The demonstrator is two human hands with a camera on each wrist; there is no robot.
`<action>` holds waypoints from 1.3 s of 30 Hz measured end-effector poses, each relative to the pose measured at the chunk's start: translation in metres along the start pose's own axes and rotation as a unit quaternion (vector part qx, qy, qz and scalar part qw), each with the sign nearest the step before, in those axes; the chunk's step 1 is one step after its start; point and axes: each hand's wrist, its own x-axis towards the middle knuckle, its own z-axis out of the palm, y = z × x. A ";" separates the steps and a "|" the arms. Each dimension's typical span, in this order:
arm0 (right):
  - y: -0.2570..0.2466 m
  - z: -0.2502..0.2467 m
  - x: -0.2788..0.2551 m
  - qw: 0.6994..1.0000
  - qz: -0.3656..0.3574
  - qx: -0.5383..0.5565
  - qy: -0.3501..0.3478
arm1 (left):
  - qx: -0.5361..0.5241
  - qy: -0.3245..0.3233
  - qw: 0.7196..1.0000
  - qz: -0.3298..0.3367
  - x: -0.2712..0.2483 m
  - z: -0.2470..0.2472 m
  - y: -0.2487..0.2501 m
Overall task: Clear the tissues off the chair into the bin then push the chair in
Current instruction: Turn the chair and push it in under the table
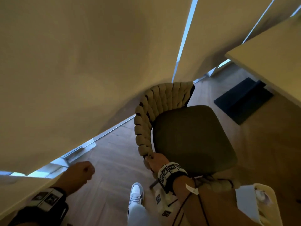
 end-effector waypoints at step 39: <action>0.037 0.049 0.000 0.896 0.225 0.039 0.380 | 0.453 -0.147 0.582 0.660 0.276 0.077 0.186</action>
